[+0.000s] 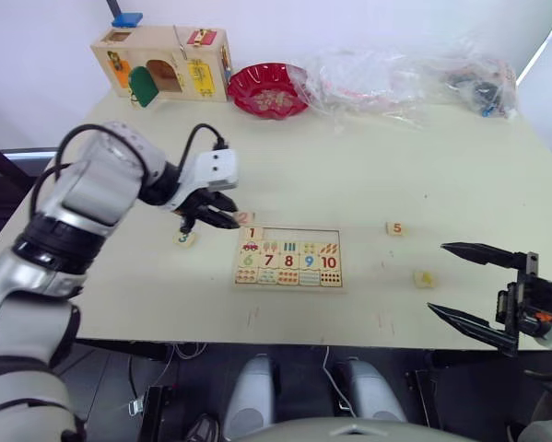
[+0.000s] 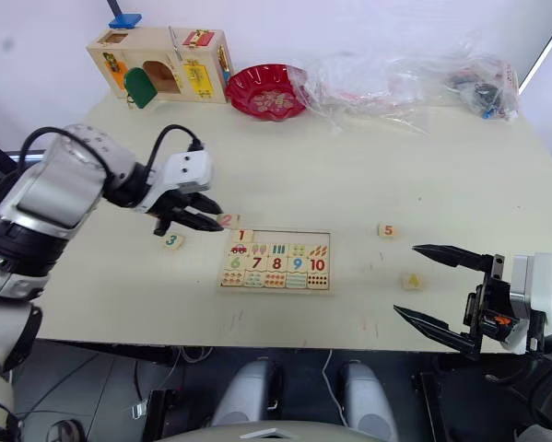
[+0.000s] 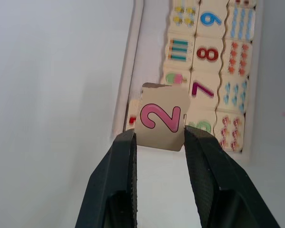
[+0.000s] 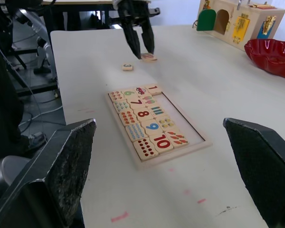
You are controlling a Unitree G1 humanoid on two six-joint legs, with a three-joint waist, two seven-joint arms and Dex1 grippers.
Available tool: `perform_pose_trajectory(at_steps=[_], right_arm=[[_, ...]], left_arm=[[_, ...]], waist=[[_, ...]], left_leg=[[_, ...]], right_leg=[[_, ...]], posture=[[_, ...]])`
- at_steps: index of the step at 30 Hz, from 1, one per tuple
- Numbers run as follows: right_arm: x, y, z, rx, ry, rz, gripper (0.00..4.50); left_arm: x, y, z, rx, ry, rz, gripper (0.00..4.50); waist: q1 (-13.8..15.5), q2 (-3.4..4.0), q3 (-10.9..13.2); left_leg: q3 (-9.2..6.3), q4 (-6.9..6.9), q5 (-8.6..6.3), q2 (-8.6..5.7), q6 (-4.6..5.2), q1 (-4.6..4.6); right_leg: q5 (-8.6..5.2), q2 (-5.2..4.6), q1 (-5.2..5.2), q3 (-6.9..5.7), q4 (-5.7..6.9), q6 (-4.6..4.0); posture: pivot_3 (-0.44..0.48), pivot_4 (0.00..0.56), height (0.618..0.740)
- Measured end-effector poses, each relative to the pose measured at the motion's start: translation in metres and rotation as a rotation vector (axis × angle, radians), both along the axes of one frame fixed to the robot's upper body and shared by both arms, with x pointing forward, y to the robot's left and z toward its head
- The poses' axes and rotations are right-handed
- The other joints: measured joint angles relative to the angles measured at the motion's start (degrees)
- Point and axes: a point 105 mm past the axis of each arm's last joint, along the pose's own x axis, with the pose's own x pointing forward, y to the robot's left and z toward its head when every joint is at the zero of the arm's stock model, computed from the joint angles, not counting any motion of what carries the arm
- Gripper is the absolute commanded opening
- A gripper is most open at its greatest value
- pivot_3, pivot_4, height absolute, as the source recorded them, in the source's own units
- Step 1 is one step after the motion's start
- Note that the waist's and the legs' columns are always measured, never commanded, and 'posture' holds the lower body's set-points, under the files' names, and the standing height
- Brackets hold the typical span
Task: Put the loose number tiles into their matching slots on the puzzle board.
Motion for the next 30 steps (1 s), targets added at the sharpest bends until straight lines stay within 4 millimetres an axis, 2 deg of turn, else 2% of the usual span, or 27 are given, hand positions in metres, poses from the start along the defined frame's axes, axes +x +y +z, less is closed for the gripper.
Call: perform_pose_trajectory(at_steps=[5, 13, 30], right_arm=[[0.001, 0.004, 0.001, -0.008, -0.005, -0.007, 4.50], [0.001, 0.010, 0.004, -0.016, -0.011, -0.020, 4.50], [0.002, 0.016, 0.000, -0.002, -0.002, -0.056, 4.50]], left_arm=[[0.004, -0.016, -0.018, 0.127, 0.019, -0.042, 0.95], [0.015, -0.034, -0.021, 0.168, 0.009, -0.037, 0.95], [0.024, -0.041, -0.030, 0.180, 0.000, 0.037, 0.95]], waist=[[0.1, -0.01, 0.0], [0.1, -0.01, 0.0], [0.1, -0.02, 0.0]], left_leg=[[-0.09, 0.01, 0.01, 0.01, 0.01, 0.00], [-0.11, 0.02, 0.01, -0.02, 0.01, -0.05], [-0.13, 0.02, 0.01, -0.01, 0.01, -0.05]], right_leg=[[0.00, 0.09, 0.00, 0.03, 0.05, 0.00], [0.00, 0.09, 0.00, 0.07, 0.02, 0.00], [0.00, 0.10, 0.00, 0.08, 0.04, 0.00]], posture=[[0.000, 0.150, 0.740], [0.000, 0.150, 0.740], [0.000, 0.150, 0.740]])
